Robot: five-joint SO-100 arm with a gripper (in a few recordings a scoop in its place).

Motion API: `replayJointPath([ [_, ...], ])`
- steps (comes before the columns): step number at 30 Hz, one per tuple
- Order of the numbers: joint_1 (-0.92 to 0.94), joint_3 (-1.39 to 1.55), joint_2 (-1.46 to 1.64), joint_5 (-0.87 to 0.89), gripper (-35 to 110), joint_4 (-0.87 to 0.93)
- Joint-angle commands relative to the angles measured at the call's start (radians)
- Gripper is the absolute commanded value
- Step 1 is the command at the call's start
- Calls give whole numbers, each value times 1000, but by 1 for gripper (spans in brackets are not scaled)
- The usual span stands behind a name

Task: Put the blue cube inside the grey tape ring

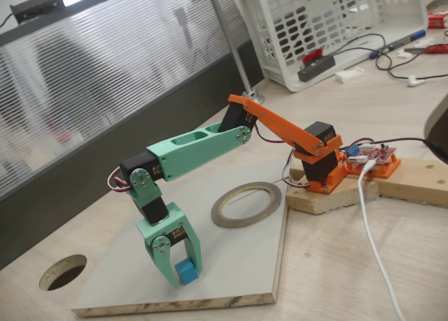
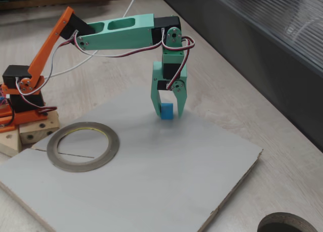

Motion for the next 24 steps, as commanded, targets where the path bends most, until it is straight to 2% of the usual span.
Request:
replayJointPath([
  [1,-8,-21,20,11,26,0],
  [13,-9,-23,25,11,2,0],
  [19,-5,-23,46,11,1,11],
  [24,-6,-18,192,11,1,15],
])
